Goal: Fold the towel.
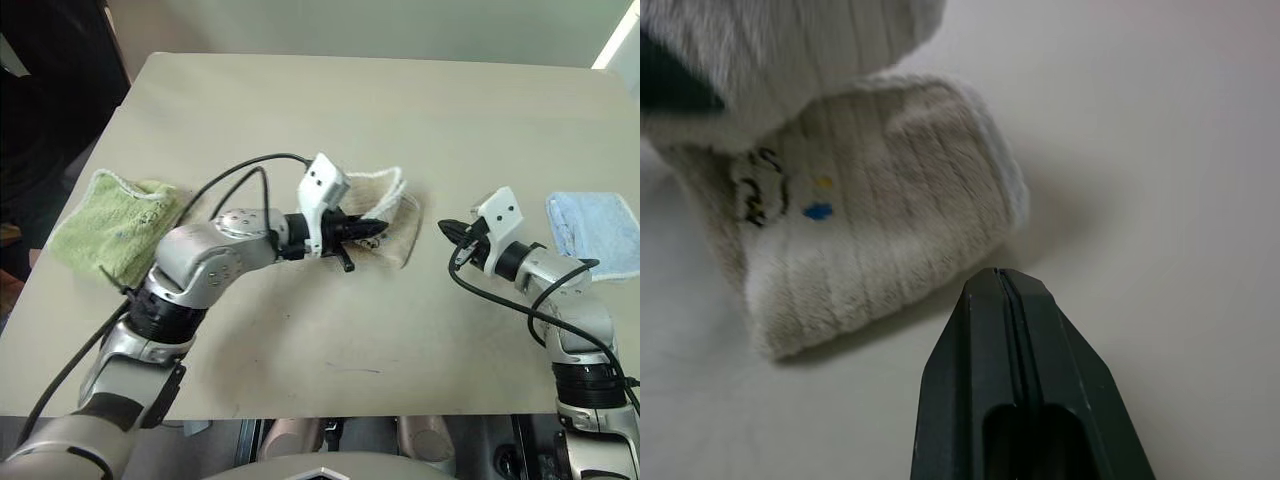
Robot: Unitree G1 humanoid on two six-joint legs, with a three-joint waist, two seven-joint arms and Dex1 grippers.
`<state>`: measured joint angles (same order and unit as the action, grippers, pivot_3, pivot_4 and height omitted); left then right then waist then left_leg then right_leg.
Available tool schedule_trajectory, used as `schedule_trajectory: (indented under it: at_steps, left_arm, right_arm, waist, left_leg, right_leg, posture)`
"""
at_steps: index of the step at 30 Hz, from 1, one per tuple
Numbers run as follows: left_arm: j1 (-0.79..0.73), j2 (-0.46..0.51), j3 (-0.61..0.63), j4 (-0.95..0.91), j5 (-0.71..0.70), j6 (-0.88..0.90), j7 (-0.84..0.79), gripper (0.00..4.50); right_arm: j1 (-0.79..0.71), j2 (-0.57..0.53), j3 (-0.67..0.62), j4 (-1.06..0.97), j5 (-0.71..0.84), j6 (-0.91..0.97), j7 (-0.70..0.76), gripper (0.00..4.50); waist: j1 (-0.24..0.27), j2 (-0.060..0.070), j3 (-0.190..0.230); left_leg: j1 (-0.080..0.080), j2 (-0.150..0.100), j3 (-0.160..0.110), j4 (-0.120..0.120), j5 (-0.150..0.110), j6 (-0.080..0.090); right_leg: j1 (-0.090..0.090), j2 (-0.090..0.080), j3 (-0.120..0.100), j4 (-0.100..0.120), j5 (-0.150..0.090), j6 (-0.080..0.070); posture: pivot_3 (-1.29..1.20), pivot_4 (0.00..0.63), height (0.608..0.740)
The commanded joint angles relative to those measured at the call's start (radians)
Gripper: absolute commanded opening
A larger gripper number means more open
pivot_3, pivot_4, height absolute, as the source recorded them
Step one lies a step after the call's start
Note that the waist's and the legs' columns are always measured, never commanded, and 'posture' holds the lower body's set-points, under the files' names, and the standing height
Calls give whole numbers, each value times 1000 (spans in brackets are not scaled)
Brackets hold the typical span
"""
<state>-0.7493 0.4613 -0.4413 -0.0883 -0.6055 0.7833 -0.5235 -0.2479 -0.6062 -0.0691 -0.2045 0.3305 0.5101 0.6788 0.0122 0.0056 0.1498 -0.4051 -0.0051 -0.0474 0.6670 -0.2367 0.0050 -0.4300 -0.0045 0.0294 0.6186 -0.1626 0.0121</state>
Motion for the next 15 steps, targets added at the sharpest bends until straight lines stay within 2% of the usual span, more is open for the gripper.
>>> schedule_trajectory:
  at_steps: [1, 4, 6, 11, 14, 15]
  left_arm:
    - [-20, -26, -54, 34, 118, -50, -62, 36]
    - [-15, -70, 1, 44, 107, -47, -96, 801]
    - [-8, -97, 53, 36, 75, -30, -116, 1472]
    - [15, -129, 182, -1, 0, 22, -142, 3301]
    - [31, -119, 260, -33, -9, -8, -143, 4408]
    - [31, -117, 283, -26, 6, -26, -128, 4459]
  right_arm:
    - [15, -5, -54, -57, 9, -6, -28, 0]
    - [37, -5, -61, -77, 13, -2, -38, 0]
    - [44, -5, -65, -85, 13, 1, -42, 0]
    - [35, -8, -70, -81, 12, 2, -47, 0]
    - [6, -9, -67, -68, 5, -6, -51, 0]
    - [-5, -7, -66, -67, 6, -7, -52, 0]
  waist:
    - [0, 0, 0]
    - [2, 0, 0]
    - [3, 0, 0]
    - [3, 0, 0]
    - [3, 0, 0]
    - [3, 0, 0]
  left_leg:
    - [0, 0, 0, 0, -1, 1]
    - [-1, 0, 0, 0, -1, 2]
    - [-2, 0, 0, 0, -2, 2]
    - [-3, 0, 1, 1, -2, 3]
    - [-2, 0, 1, 2, -2, 4]
    - [-2, 0, 1, 2, -2, 4]
  right_leg:
    - [0, 0, 0, 0, 0, 0]
    - [0, 0, 0, -1, -1, 1]
    - [0, 0, 0, -2, 0, 2]
    - [0, -1, 0, -3, 1, 3]
    - [0, 0, 0, -3, 2, 3]
    - [0, 0, 0, -3, 2, 3]
  posture:
    - [0, 150, 735]
    - [0, 150, 735]
    - [0, 150, 735]
    - [0, 150, 735]
    - [0, 150, 735]
    - [0, 150, 735]
